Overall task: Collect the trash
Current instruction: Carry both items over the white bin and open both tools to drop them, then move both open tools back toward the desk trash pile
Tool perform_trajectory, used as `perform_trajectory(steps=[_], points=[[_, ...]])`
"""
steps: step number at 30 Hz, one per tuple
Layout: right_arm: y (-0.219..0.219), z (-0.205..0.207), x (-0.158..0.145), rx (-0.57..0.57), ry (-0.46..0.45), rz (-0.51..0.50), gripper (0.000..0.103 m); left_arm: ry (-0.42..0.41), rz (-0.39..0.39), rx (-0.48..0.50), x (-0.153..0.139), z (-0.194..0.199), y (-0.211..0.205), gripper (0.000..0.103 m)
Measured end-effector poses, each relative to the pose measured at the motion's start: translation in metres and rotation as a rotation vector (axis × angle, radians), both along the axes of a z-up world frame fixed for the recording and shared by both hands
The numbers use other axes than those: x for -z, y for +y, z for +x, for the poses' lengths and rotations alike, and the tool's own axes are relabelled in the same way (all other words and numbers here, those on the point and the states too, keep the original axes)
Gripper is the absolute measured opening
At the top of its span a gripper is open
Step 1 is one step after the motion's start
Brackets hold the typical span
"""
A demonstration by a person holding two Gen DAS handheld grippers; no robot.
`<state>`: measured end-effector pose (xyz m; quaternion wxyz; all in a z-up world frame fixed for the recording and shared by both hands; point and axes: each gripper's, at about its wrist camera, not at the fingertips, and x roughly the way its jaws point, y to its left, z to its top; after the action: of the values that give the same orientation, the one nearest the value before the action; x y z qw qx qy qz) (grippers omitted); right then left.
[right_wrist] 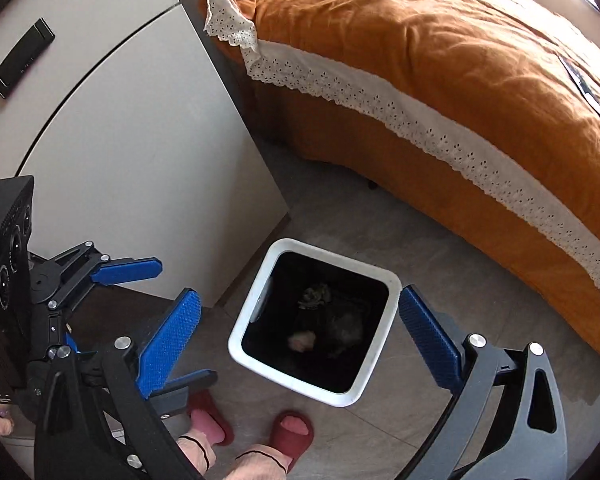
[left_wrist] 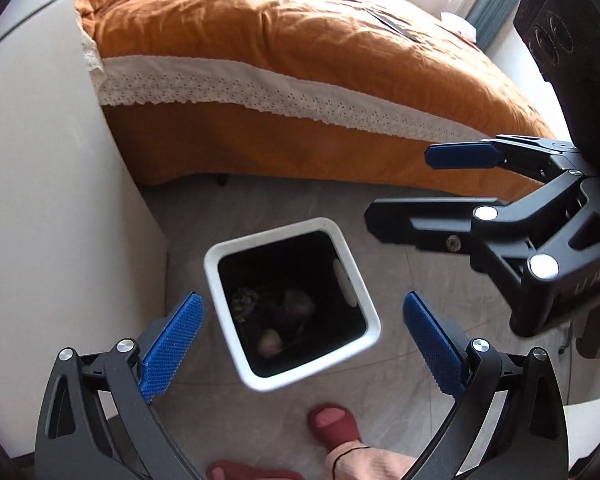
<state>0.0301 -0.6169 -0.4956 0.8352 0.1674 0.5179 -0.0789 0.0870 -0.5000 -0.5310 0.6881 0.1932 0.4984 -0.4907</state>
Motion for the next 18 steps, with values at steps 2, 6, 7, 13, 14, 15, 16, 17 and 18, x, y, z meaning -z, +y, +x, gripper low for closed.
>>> perform_trajectory(steps=[2, 6, 7, 13, 14, 15, 16, 17, 18], points=[[0.001, 0.001, -0.01, -0.001, -0.006, -0.004, 0.099, -0.006, -0.005, -0.011, -0.013, 0.001, 0.003, 0.098], [0.006, 0.008, -0.058, -0.006, -0.047, -0.03, 0.099, -0.029, -0.032, -0.042, -0.052, 0.003, 0.012, 0.098], [0.008, 0.009, -0.07, -0.007, -0.059, -0.039, 0.099, -0.037, -0.049, -0.057, -0.07, 0.005, 0.015, 0.098], [0.021, 0.012, -0.162, -0.017, -0.167, -0.098, 0.099, -0.119, -0.105, -0.136, -0.157, 0.011, 0.033, 0.098], [0.024, 0.013, -0.177, -0.017, -0.187, -0.105, 0.099, -0.133, -0.119, -0.148, -0.172, 0.011, 0.037, 0.098], [0.027, 0.013, -0.197, -0.018, -0.217, -0.114, 0.099, -0.145, -0.133, -0.161, -0.187, 0.012, 0.041, 0.098], [0.03, 0.013, -0.211, -0.021, -0.238, -0.119, 0.099, -0.16, -0.152, -0.179, -0.205, 0.012, 0.048, 0.098], [0.034, 0.014, -0.226, -0.027, -0.26, -0.125, 0.099, -0.173, -0.168, -0.196, -0.222, 0.013, 0.055, 0.098], [0.036, 0.014, -0.236, -0.032, -0.276, -0.13, 0.099, -0.182, -0.181, -0.209, -0.234, 0.013, 0.06, 0.098]])
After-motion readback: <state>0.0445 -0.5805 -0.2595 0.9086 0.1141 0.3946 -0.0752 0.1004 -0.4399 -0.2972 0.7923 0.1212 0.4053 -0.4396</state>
